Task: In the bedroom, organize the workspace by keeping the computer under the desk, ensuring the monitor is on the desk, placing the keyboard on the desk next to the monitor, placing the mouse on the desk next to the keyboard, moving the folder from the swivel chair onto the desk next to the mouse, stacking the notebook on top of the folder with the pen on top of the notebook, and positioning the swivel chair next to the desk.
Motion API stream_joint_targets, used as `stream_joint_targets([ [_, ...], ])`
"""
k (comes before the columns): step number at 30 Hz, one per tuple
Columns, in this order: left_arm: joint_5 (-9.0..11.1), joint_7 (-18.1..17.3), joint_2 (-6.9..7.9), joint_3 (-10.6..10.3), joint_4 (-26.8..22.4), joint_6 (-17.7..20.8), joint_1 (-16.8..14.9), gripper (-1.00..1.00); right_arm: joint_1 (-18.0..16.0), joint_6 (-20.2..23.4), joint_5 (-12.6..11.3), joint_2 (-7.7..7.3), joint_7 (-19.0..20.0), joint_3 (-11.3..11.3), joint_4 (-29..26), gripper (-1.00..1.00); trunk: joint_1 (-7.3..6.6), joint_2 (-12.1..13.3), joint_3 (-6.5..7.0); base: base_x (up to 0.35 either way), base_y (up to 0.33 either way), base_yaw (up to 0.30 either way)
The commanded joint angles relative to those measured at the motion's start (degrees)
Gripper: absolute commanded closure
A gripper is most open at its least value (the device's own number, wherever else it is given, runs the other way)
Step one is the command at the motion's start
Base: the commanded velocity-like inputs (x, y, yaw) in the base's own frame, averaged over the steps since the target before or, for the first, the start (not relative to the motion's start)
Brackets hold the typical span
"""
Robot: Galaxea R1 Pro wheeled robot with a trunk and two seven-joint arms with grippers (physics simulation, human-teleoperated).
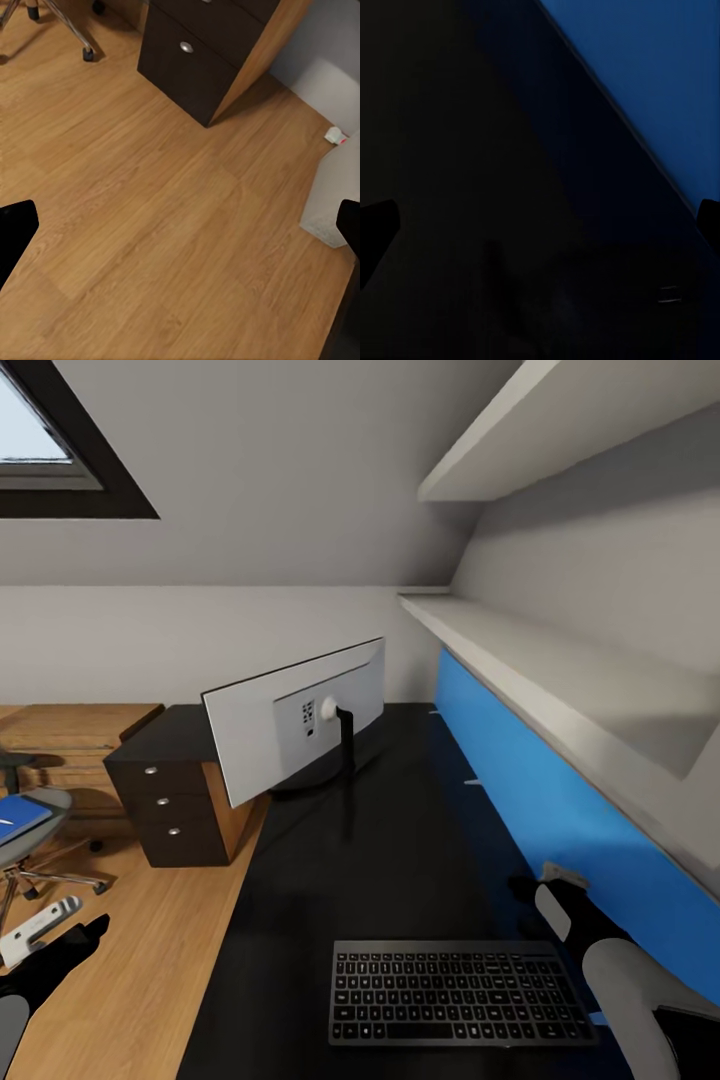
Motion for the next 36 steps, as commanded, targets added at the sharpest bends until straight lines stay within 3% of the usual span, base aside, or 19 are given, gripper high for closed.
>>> stream_joint_targets([
  [1,0.61,0.51,0.02,0.03,-0.10,0.21,-0.03,-1.00,0.00,0.31,-0.80,-0.31,-0.64,-0.42,-0.08,-1.00,0.24,-0.46,-0.27,0.000,0.000,0.000],
  [12,0.64,0.51,-0.26,0.06,-0.10,1.57,-0.03,-1.00,0.00,0.70,-0.86,-1.51,-1.57,-0.36,-0.13,-1.00,0.67,-1.26,-0.63,0.000,0.000,0.000],
  [36,0.64,0.51,-0.73,1.27,-0.10,2.02,-0.03,-1.00,0.00,0.31,-0.89,-1.59,-1.46,-0.38,-0.18,-1.00,0.67,-1.26,-0.63,0.000,0.000,0.000],
])
